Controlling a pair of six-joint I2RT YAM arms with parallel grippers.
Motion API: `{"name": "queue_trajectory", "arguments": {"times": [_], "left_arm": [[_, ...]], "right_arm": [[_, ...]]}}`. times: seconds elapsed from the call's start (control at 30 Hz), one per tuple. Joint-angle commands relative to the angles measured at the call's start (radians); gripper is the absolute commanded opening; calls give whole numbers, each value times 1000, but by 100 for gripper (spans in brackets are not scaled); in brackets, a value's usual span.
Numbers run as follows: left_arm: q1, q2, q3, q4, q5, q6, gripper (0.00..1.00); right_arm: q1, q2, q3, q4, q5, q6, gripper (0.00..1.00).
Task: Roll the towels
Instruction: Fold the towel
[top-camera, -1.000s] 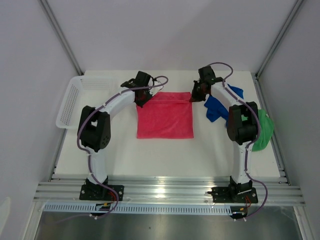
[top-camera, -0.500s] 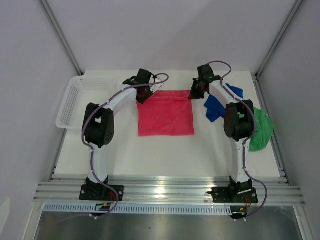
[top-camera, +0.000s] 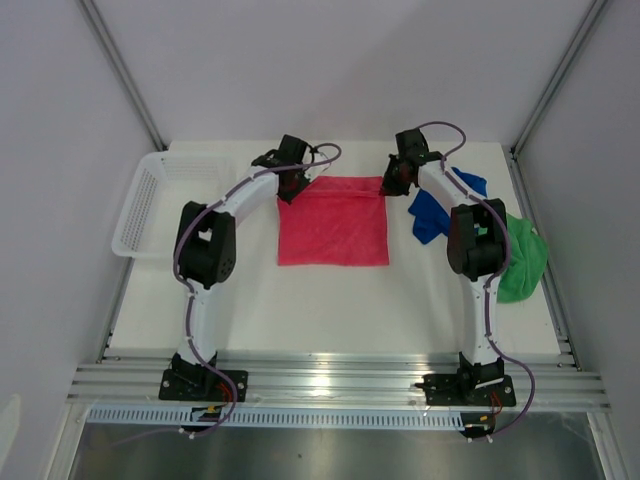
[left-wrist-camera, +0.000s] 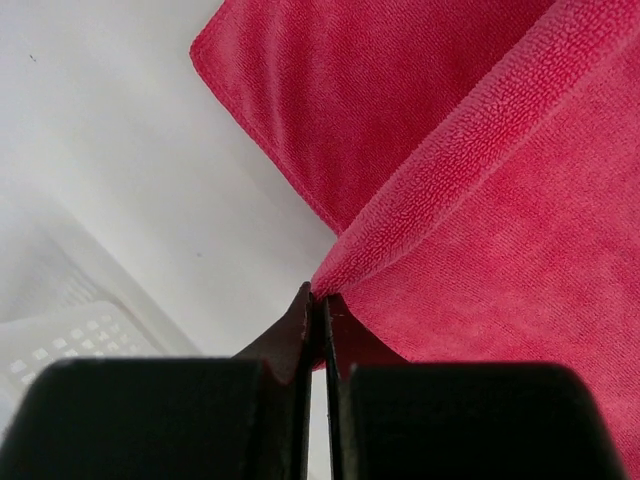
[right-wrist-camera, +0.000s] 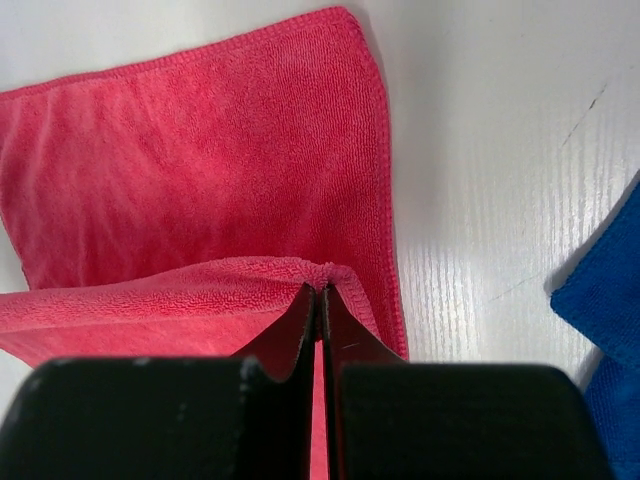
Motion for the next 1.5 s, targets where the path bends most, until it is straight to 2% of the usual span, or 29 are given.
{"name": "queue_trajectory", "arguments": {"times": [0.0, 0.07, 0.2, 0.23, 0.33, 0.37, 0.4, 0.43, 0.5, 0.7, 0.8, 0.9, 0.97, 1.0, 1.03, 1.07, 1.1, 1.13, 1.2, 1.23, 1.3, 1.47], "left_arm": [[13, 23, 72, 17, -24, 13, 6], [13, 46, 84, 8, -24, 11, 13], [13, 86, 132, 6, -27, 16, 22], [13, 96, 147, 8, -31, 16, 30], [13, 127, 176, 25, -50, 16, 39], [13, 130, 182, 31, -56, 14, 49], [15, 135, 185, 45, -60, 11, 53], [15, 136, 196, 48, -69, 4, 61], [18, 133, 198, 68, -83, 2, 65], [44, 103, 222, 73, -102, -10, 66], [47, 46, 190, -13, -53, -22, 65], [50, -40, 140, -180, 59, -79, 60], [49, -106, 4, -237, 123, -102, 57], [46, -190, -46, -231, 204, -99, 57], [40, -234, -204, -219, 229, -64, 57], [17, -328, -265, -186, 251, -32, 57], [-3, -373, -325, -159, 257, 44, 57], [-22, -414, -485, -132, 247, 88, 58], [-92, -520, -586, -26, 199, 208, 60], [-112, -541, -695, 12, 182, 240, 61], [-160, -562, -738, 69, 161, 277, 63], [-172, -487, -720, 106, 138, 280, 63]], "right_arm": [[-13, 8, 29, 61, 40, 28, 0], [-16, 26, 32, 87, 35, 38, 0], [-33, 70, 30, 134, 6, 80, 2], [-44, 80, 29, 140, -14, 104, 6], [-59, 100, 17, 173, -24, 140, 27], [-64, 104, 3, 202, -34, 159, 36], [-66, 106, 0, 219, -44, 166, 38], [-69, 107, 0, 231, -54, 170, 41], [-72, 106, 12, 252, -64, 175, 46], [-72, 71, 58, 230, -14, 126, 47], [-72, 20, 41, 193, 3, 52, 47], [-67, -67, -22, 125, 17, -11, 46], [-50, -171, -165, 102, 56, -38, 47], [-38, -208, -221, 96, 77, -49, 48], [-15, -247, -326, 84, 95, -54, 50], [-3, -309, -377, 79, 101, -57, 55], [6, -336, -426, 78, 97, -54, 57], [23, -359, -472, 84, 81, -49, 58], [36, -406, -597, 93, 32, -32, 61], [37, -417, -630, 104, 16, -22, 61], [40, -448, -720, 134, -29, 4, 61], [46, -476, -807, 185, -41, 32, 61]]}}
